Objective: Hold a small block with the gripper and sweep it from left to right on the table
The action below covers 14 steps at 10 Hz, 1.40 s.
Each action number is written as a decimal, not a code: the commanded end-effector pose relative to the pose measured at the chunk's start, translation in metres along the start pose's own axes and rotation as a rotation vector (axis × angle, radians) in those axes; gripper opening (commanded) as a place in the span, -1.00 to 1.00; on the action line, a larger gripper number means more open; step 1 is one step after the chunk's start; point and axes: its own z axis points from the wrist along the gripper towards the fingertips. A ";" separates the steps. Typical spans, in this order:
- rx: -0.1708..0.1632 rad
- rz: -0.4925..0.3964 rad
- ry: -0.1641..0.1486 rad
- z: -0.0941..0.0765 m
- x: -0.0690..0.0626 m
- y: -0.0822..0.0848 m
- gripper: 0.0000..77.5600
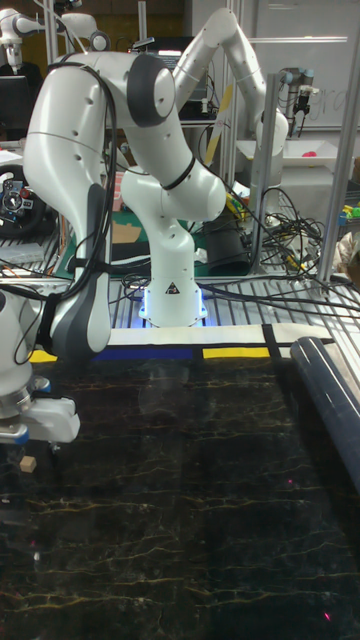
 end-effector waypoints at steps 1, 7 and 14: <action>0.000 0.003 -0.009 -0.001 -0.001 -0.001 1.00; -0.001 0.011 -0.017 -0.001 -0.001 -0.001 1.00; -0.005 0.025 -0.027 0.002 -0.002 0.000 1.00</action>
